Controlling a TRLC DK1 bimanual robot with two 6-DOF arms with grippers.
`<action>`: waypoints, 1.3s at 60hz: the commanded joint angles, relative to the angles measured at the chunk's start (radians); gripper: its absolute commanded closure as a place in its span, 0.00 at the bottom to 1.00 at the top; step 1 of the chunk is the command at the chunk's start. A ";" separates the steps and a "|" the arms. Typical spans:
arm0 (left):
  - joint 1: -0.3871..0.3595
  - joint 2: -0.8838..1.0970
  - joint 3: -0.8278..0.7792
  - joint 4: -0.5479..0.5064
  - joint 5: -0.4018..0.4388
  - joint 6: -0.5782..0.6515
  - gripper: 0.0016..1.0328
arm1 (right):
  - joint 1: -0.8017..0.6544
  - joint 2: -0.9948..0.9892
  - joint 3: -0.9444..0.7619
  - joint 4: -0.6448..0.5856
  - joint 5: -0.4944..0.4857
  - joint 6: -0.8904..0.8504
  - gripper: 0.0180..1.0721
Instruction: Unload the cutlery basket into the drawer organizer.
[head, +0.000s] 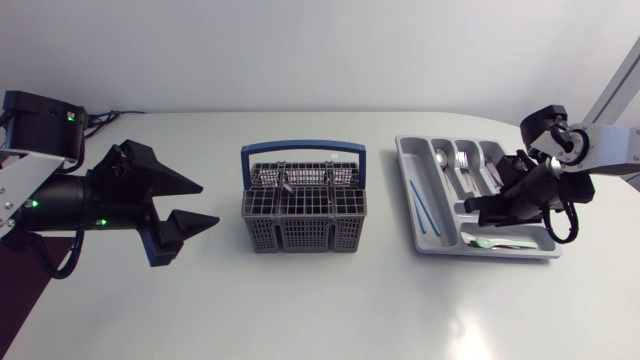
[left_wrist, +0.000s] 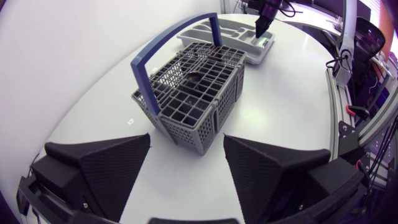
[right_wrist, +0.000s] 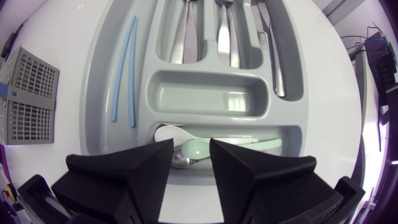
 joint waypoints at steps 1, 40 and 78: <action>-0.040 -0.027 -0.015 0.002 0.016 0.040 0.06 | 0.005 -0.081 -0.037 0.014 -0.010 -0.014 0.37; -0.248 0.074 0.034 0.157 -0.029 0.652 0.09 | 0.210 -0.382 -0.178 0.086 -0.051 -0.118 0.16; -0.337 0.450 0.439 -0.125 -0.259 0.990 0.17 | 0.362 -0.494 -0.223 0.143 -0.008 -0.172 0.16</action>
